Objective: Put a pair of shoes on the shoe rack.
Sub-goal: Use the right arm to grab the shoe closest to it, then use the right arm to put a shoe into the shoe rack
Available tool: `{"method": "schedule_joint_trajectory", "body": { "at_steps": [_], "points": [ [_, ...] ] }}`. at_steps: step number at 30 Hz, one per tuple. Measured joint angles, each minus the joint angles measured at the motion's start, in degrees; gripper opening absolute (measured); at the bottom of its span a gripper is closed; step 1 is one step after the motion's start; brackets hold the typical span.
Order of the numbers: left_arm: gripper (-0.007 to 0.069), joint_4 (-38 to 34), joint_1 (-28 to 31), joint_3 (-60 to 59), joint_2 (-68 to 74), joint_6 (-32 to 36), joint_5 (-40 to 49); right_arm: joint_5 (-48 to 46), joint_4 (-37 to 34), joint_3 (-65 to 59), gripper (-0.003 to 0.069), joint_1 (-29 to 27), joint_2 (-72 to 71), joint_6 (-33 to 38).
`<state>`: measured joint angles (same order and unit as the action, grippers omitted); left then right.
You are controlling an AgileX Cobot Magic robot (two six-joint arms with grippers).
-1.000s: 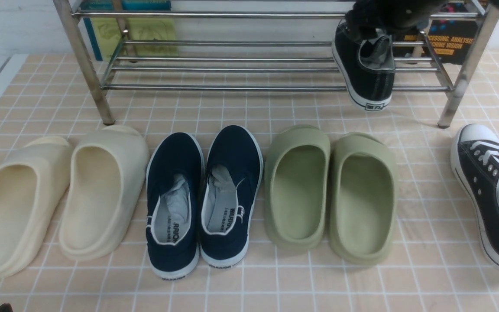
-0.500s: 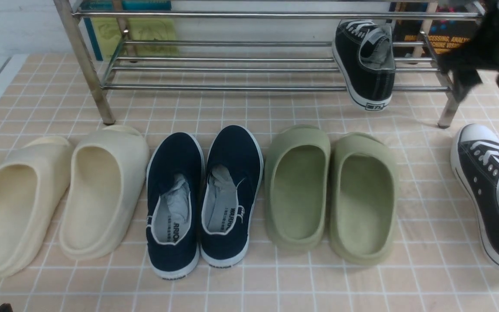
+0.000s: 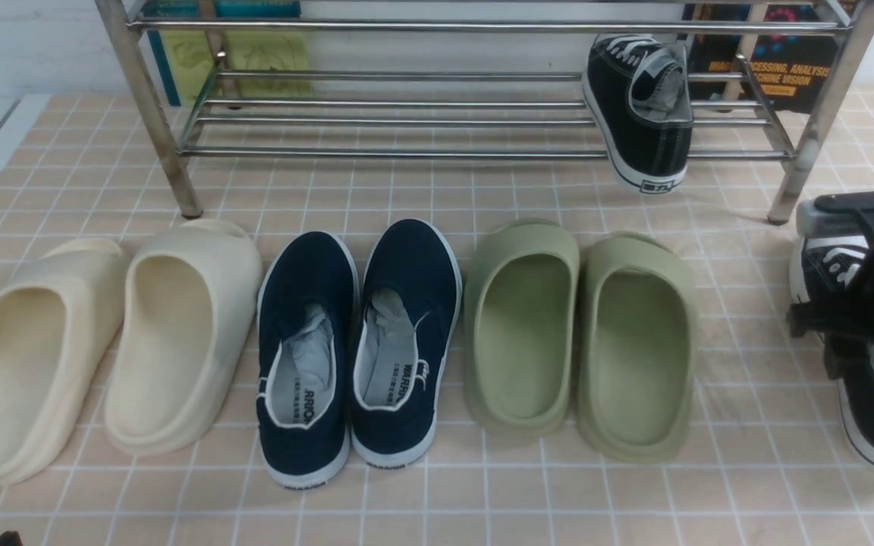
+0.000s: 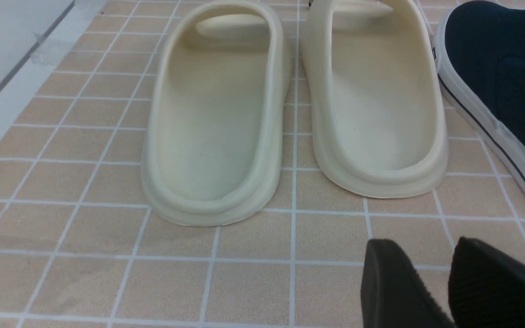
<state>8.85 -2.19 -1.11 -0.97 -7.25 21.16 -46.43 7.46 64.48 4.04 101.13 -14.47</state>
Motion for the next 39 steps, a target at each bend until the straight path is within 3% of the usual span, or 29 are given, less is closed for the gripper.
{"method": "schedule_joint_trajectory", "body": {
  "at_steps": [1,4,6,13,18,26,30,39],
  "points": [
    [0.0240,0.0,0.0,0.0,0.0,0.0,0.0,0.1,0.3,0.0,0.0298,0.0,0.1,0.0],
    [0.0240,0.0,0.0,0.0,0.0,0.0,0.0,0.8,0.5,0.0,0.0092,0.0,-0.3,0.1],
    [0.0240,0.0,0.0,0.0,0.0,0.0,0.0,0.5,0.1,-0.1,0.0031,0.0,-1.6,0.6],
    [0.0240,0.0,0.0,0.0,0.0,0.0,0.0,-2.8,-5.9,0.9,0.0029,2.3,-10.1,7.1],
    [0.0240,0.0,0.0,0.0,0.0,0.0,0.0,-2.0,-8.5,6.8,0.0029,2.8,-8.5,8.9],
    [0.0240,0.0,0.0,0.0,0.0,0.0,0.0,-2.1,-10.4,24.2,0.0029,3.2,1.2,9.8],
    [0.0240,0.0,0.0,0.0,0.0,0.0,0.0,0.3,-8.1,34.2,0.0029,2.9,7.9,10.1],
    [0.0240,0.0,0.0,0.0,0.0,0.0,0.0,-5.3,-4.6,53.9,0.0029,2.9,23.6,11.8]
  ]
}}
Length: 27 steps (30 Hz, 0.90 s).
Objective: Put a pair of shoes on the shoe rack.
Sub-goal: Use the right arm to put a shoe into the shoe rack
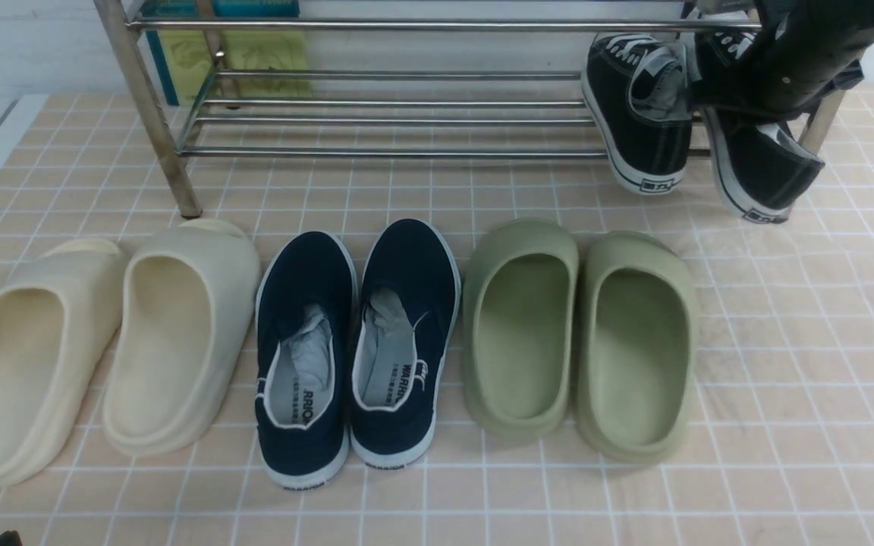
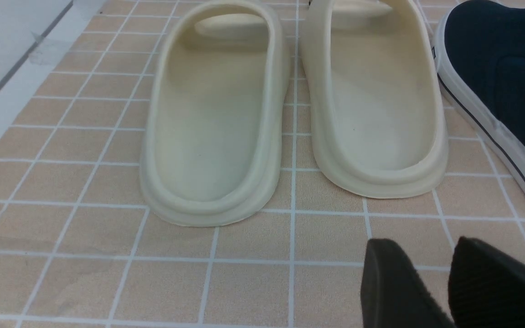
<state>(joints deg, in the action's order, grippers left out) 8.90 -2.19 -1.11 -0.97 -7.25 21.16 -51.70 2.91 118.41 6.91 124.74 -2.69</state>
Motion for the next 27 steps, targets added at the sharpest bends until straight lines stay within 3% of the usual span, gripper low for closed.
{"method": "schedule_joint_trajectory", "body": {
  "at_steps": [11,15,20,21,22,23,27],
  "points": [
    [0.0240,0.0,0.0,0.0,0.0,0.0,0.0,1.0,2.3,4.6,0.0032,0.5,4.0,1.0],
    [0.0240,0.0,0.0,0.0,0.0,0.0,0.0,4.5,4.8,4.7,0.0072,0.2,4.5,3.6],
    [0.0240,0.0,0.0,0.0,0.0,0.0,0.0,6.5,5.1,4.9,0.0211,0.1,4.5,4.7],
    [0.0240,0.0,0.0,0.0,0.0,0.0,0.0,6.4,4.9,5.0,0.0286,0.1,4.3,4.7],
    [0.0240,0.0,0.0,0.0,0.0,0.0,0.0,6.3,4.9,5.0,0.0294,0.1,4.3,4.7],
    [0.0240,0.0,0.0,0.0,0.0,0.0,0.0,5.5,4.4,5.0,0.0353,0.1,3.9,4.8],
    [0.0240,0.0,0.0,0.0,0.0,0.0,0.0,2.4,3.4,5.0,0.0437,0.1,1.9,4.8]
  ]
}}
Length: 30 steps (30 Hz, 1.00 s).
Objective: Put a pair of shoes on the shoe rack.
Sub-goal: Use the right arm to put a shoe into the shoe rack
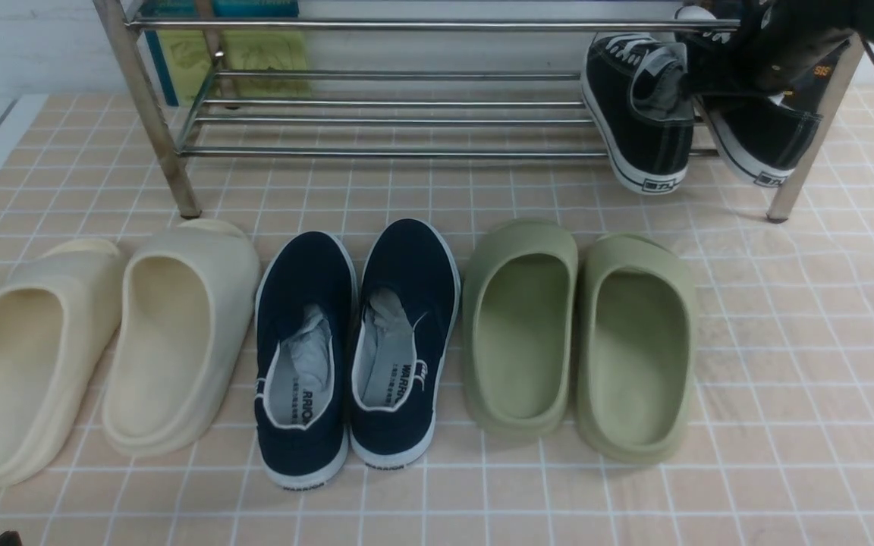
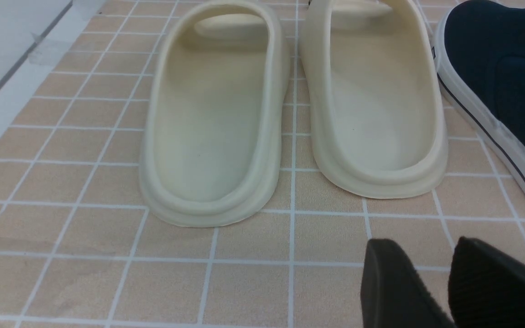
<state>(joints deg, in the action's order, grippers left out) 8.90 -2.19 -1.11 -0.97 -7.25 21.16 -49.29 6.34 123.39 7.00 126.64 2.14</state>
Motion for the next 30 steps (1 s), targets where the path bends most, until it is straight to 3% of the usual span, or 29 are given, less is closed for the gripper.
{"method": "schedule_joint_trajectory", "body": {
  "at_steps": [4,12,18,22,30],
  "points": [
    [0.0240,0.0,0.0,0.0,0.0,0.0,0.0,-2.8,0.0,0.0,0.0433,0.0,-3.4,0.0],
    [0.0240,0.0,0.0,0.0,0.0,0.0,0.0,-8.3,0.0,-0.3,0.0333,-0.4,-8.5,-0.1],
    [0.0239,0.0,0.0,0.0,0.0,0.0,0.0,-3.4,0.2,-6.0,0.0356,-0.6,-7.5,-0.1],
    [0.0239,0.0,0.0,0.0,0.0,0.0,0.0,-0.1,2.8,-6.7,0.0334,-0.6,-5.7,-0.8],
    [0.0240,0.0,0.0,0.0,0.0,0.0,0.0,2.8,3.9,-6.7,0.0125,-0.4,-1.4,-4.7]
  ]
}}
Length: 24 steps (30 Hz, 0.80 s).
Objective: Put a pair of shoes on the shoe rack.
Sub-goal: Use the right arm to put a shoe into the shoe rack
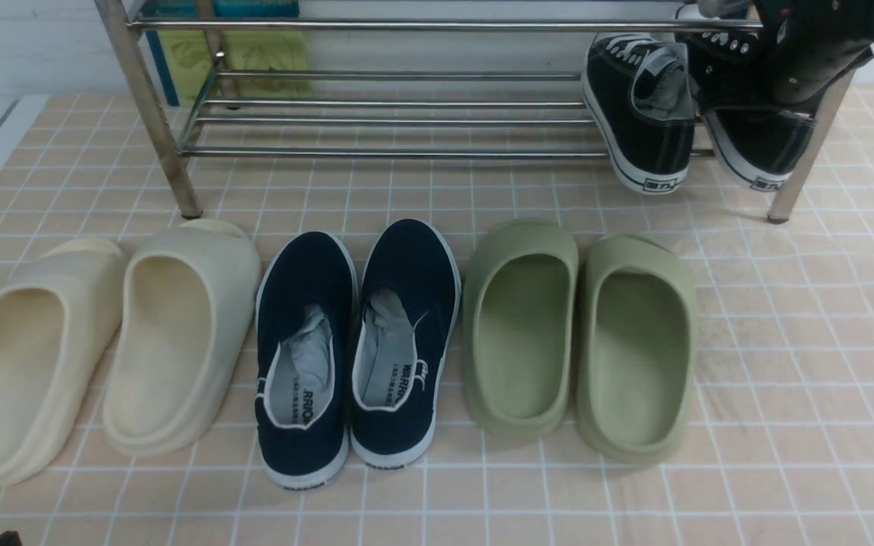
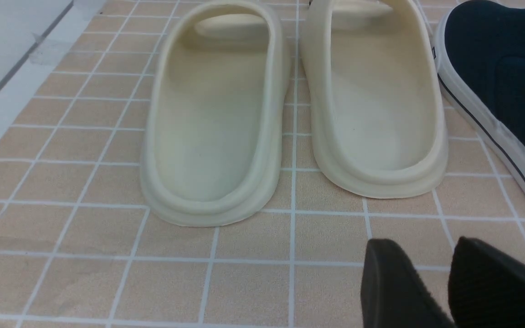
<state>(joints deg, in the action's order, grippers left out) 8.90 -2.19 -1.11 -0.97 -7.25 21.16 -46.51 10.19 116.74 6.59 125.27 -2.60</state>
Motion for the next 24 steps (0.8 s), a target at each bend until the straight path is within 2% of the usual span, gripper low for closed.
{"method": "schedule_joint_trajectory", "body": {
  "at_steps": [3,6,16,20,21,22,23,24],
  "points": [
    [0.0240,0.0,0.0,0.0,0.0,0.0,0.0,1.1,-0.3,0.0,0.0053,0.3,0.1,-1.4],
    [0.0240,0.0,0.0,0.0,0.0,0.0,0.0,2.2,-0.4,0.0,0.0032,0.3,0.1,-2.1],
    [0.0240,0.0,0.0,0.0,0.0,0.0,0.0,5.8,-1.1,-0.4,0.0039,0.4,1.1,-3.6],
    [0.0240,0.0,0.0,0.0,0.0,0.0,0.0,8.8,-2.0,-0.4,0.0118,0.3,1.1,-3.8],
    [0.0240,0.0,0.0,0.0,0.0,0.0,0.0,9.8,-2.4,-0.4,0.0172,0.3,1.1,-3.8],
    [0.0240,0.0,0.0,0.0,0.0,0.0,0.0,10.0,-2.5,-0.4,0.0192,0.3,1.0,-3.8],
    [0.0240,0.0,0.0,0.0,0.0,0.0,0.0,10.0,-3.1,-0.4,0.0278,0.3,0.4,-3.9],
    [0.0240,0.0,0.0,0.0,0.0,0.0,0.0,9.7,-3.4,-0.4,0.0309,0.3,0.2,-3.9]
  ]
}}
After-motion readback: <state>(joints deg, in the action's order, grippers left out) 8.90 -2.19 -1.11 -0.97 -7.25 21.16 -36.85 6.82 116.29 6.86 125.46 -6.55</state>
